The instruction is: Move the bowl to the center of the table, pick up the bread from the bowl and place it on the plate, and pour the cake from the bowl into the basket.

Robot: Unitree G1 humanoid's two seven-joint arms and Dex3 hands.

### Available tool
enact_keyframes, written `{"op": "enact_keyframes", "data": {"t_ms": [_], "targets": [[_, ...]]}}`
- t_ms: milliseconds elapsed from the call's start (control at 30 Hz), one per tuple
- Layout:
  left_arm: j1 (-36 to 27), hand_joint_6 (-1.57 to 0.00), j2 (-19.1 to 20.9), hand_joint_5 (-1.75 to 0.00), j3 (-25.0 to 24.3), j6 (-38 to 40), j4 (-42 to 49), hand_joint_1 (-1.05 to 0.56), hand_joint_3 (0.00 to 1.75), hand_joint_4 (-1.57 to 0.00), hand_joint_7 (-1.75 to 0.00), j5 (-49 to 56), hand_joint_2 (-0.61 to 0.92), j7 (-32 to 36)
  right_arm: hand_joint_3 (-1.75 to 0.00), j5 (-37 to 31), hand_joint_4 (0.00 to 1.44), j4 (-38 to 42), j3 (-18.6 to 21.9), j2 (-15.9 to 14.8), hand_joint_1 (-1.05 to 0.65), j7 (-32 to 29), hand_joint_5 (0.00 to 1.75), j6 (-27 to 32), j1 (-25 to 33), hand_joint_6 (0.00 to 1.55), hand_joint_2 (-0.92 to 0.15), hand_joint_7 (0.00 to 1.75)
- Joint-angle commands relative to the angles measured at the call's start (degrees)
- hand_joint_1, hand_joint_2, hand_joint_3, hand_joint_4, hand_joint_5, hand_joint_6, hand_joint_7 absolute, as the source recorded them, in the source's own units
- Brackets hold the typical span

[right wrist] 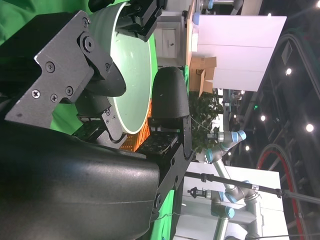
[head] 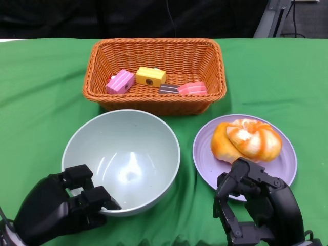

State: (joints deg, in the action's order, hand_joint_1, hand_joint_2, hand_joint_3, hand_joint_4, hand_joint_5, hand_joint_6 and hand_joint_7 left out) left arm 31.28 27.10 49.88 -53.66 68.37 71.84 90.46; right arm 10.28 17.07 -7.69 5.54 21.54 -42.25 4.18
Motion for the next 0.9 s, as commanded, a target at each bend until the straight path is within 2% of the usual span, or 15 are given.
{"op": "enact_keyframes", "data": {"t_ms": [33, 200, 233, 333, 467, 567, 733, 900], "targets": [[1.13, -0.9, 1.25, -0.75, 0.54, -0.1, 0.27, -0.22, 0.02, -0.72, -0.14, -1.03, 0.92, -1.09, -1.46, 0.84, 0.81, 0.12, 0.55, -0.51, 0.13, 0.26, 1.72, -0.18, -0.51, 0.67, -0.33, 1.44], [1.36, -0.85, 2.21, -0.5, 0.64, -2.99, 0.14, -0.3, 0.01, -0.7, -0.02, -2.62, 0.92, -6.27, -1.45, 1.16, 0.81, -0.21, 0.45, -0.37, 0.12, 0.34, 1.73, 0.16, -0.39, 0.67, -0.33, 1.45], [1.33, -0.78, 2.47, -0.36, 0.48, -3.64, 0.03, -0.39, 0.01, -0.69, -0.01, -3.22, 0.92, -7.62, -1.44, 1.12, 0.81, -0.38, 0.41, -0.41, 0.12, 0.31, 1.73, 0.33, -0.34, 0.67, -0.33, 1.46], [1.05, -0.65, 3.03, -0.13, -0.12, -5.23, -0.61, -0.57, 0.0, -0.66, 0.0, -4.76, 0.9, -10.2, -1.45, 0.98, 0.81, -0.44, 0.42, -0.39, 0.13, 0.16, 1.73, 0.34, -0.29, 0.67, -0.33, 1.46], [0.27, -0.52, 3.14, -0.02, -1.52, -7.5, -1.21, -0.81, 0.04, -0.55, 0.0, -7.24, 0.92, -12.28, -1.45, 1.01, 0.81, 0.09, 0.47, -0.29, 0.13, 0.27, 1.74, -0.21, -0.44, 0.66, -0.32, 1.47], [-0.49, -0.39, 3.18, 0.0, -3.17, -9.8, -1.06, -0.98, 0.16, -0.41, 0.0, -10.18, 0.92, -15.78, -1.46, 0.93, 0.81, 0.27, 0.51, -0.28, 0.12, 0.27, 1.74, -0.49, -0.51, 0.67, -0.32, 1.46], [-0.59, -0.19, 3.08, 0.0, -7.77, -22.83, 2.41, -1.05, 0.38, -0.18, 0.0, -20.96, 0.92, -32.97, -1.46, 1.32, 0.81, 0.21, 0.54, -0.43, 0.13, 0.53, 1.73, -0.04, -0.44, 0.67, -0.32, 1.46], [-1.1, -0.17, 1.13, -0.01, -13.15, -32.56, 7.25, -1.05, 0.41, -0.15, -0.01, -35.69, 0.92, -54.09, -1.45, 1.06, 0.8, 0.05, 0.64, -0.53, 0.12, 0.5, 1.72, -0.05, -0.34, 0.66, -0.33, 1.45]]}}
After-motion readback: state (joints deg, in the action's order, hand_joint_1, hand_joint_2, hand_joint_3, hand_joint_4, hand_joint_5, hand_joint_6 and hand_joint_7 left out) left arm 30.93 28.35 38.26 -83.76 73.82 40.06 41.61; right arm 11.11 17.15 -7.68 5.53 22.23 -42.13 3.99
